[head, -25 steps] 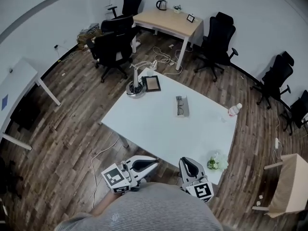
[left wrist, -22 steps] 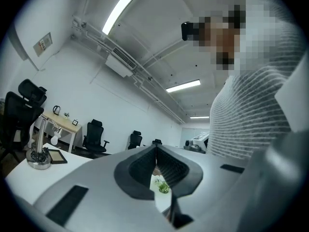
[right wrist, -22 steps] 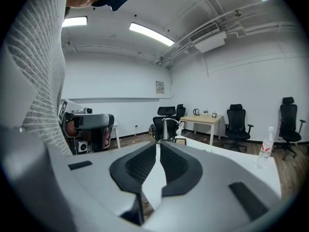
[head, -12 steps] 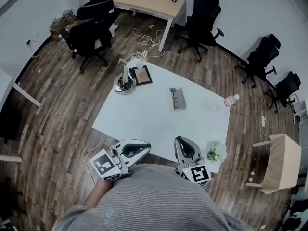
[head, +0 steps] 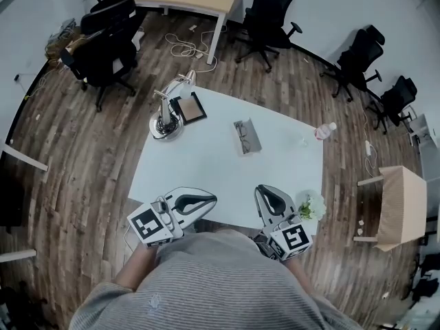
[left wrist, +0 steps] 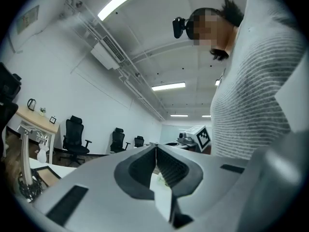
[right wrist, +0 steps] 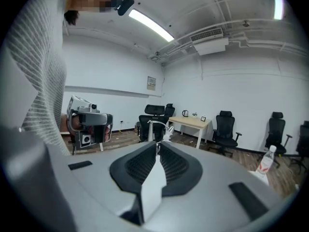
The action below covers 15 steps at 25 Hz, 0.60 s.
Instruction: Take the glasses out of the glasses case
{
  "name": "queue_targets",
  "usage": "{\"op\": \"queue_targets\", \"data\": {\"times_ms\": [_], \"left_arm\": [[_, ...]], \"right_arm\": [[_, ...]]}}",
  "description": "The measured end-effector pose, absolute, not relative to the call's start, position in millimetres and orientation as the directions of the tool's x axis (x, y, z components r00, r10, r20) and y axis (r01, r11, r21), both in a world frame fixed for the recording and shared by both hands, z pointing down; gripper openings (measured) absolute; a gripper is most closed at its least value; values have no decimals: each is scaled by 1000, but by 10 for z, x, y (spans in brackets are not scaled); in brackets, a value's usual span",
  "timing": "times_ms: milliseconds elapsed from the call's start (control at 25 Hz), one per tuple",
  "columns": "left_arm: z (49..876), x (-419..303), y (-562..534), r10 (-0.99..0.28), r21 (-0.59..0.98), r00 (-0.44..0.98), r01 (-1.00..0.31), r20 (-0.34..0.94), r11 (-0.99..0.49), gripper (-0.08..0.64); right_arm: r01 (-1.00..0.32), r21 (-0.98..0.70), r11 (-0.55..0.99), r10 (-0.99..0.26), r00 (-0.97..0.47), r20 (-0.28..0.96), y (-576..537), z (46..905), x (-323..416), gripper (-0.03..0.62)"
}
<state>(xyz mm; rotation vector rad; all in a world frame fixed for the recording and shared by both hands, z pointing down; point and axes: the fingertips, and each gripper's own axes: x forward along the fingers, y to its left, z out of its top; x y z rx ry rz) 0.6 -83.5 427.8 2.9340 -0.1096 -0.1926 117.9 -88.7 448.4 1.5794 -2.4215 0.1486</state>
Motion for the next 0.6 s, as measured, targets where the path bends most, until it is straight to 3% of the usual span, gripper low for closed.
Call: {"op": "queue_targets", "data": {"times_ms": [280, 600], "left_arm": [[4374, 278, -1257, -11, 92, 999, -7, -46, -996, 14], [4334, 454, -1287, -1, 76, 997, 5, -79, -997, 14]], "right_arm": [[-936, 24, 352, -908, -335, 252, -1141, 4494, 2021, 17], [-914, 13, 406, -881, -387, 274, -1506, 4614, 1961, 17]]}}
